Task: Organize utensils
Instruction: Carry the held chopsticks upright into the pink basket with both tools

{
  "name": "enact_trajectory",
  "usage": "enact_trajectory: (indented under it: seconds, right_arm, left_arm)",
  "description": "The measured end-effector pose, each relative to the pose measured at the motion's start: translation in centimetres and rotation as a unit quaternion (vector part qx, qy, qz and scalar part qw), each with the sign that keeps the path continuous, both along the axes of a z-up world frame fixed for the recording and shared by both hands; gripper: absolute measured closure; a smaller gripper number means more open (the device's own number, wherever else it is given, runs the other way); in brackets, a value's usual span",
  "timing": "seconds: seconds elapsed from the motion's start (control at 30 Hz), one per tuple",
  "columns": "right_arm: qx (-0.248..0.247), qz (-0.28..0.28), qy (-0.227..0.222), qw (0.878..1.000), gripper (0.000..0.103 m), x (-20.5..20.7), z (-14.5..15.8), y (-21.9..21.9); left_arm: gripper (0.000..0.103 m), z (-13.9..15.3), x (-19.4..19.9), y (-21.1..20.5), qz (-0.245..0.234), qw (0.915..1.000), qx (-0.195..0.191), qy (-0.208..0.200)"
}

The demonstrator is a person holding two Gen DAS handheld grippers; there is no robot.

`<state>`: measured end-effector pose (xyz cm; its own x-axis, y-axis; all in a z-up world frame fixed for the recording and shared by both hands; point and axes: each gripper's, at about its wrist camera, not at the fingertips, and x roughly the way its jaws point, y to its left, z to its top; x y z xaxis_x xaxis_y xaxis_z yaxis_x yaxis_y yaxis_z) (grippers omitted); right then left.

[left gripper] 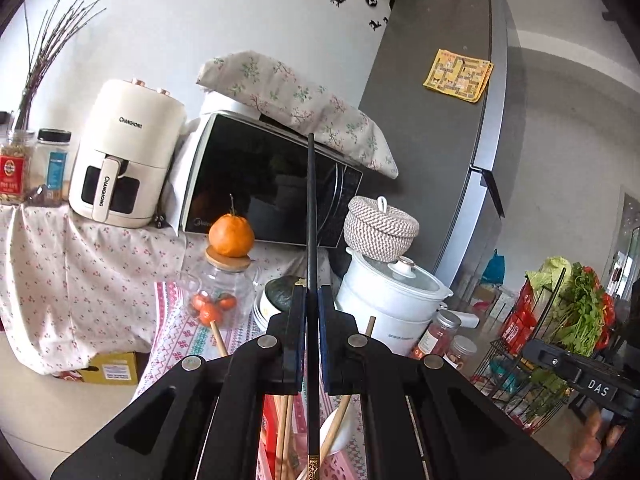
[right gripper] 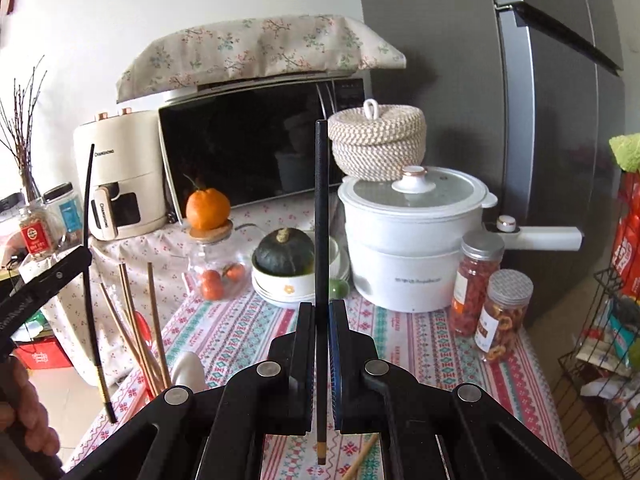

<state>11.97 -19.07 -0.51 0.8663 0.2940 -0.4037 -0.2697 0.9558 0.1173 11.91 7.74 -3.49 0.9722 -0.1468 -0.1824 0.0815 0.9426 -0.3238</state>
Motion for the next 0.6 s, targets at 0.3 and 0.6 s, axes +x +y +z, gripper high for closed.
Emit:
enact_trajectory:
  seconds: [0.3, 0.6]
  right_arm:
    - [-0.007, 0.026, -0.014, 1.0, 0.098, -0.8, 0.2, 1.7]
    - [-0.007, 0.045, -0.027, 0.999, 0.098, -1.7, 0.5, 2.8]
  left_arm:
    - [0.097, -2.9, 0.7, -1.2, 0.047, 0.9979, 0.043, -0.013]
    - [0.097, -5.6, 0.5, -2.8, 0.029, 0.9948, 0.087, 0.046]
